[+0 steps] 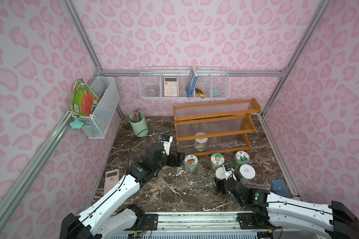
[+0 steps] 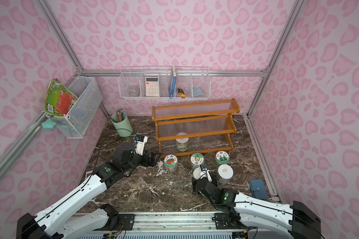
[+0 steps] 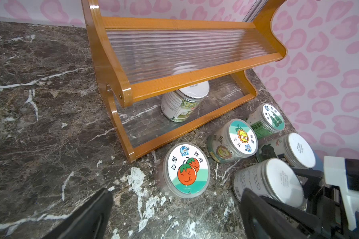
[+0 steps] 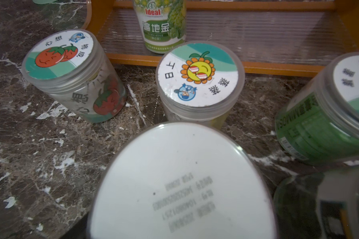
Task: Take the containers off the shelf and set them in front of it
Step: Place the container at the center of the board.
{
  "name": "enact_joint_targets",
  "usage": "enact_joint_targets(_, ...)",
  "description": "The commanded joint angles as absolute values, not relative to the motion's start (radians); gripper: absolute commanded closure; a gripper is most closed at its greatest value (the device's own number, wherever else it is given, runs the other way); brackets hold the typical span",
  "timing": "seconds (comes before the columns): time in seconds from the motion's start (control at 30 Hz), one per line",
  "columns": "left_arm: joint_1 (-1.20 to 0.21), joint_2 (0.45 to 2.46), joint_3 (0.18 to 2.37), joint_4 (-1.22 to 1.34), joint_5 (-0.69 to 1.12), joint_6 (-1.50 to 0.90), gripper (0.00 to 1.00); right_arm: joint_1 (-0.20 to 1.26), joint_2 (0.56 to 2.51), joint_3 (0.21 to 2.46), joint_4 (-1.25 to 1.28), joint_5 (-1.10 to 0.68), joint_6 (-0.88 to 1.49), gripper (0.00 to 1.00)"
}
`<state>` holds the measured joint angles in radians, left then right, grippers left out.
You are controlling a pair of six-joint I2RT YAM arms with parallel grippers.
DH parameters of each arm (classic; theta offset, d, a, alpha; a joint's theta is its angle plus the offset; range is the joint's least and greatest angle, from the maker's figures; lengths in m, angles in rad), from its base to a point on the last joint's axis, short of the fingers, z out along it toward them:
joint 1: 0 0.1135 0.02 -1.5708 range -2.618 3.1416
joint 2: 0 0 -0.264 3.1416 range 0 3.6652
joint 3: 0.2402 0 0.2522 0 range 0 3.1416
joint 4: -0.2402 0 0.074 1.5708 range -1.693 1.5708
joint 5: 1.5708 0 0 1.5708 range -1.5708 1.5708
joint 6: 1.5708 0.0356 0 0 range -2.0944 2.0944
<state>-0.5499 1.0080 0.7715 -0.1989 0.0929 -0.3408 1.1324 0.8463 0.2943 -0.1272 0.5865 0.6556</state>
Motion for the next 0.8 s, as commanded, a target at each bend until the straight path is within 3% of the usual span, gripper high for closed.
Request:
enact_joint_targets(0.0,-0.549,1.003,0.763,-0.193,0.089,-0.348,0.0,1.131,0.848,0.286,-0.072,0.604,0.656,0.11)
enact_joint_targets(0.17,-0.553,1.005,0.762,-0.197,0.092,-0.347,0.0,1.129,0.845,0.278,-0.08,0.609,0.663,0.01)
enact_joint_targets(0.43,-0.578,1.003,0.779,-0.211,0.084,-0.343,0.0,1.13,0.785,0.314,-0.173,0.646,0.674,0.01)
enact_joint_targets(0.77,-0.71,1.077,0.831,-0.223,-0.033,-0.356,0.0,1.129,0.644,0.43,-0.325,0.697,0.681,0.01)
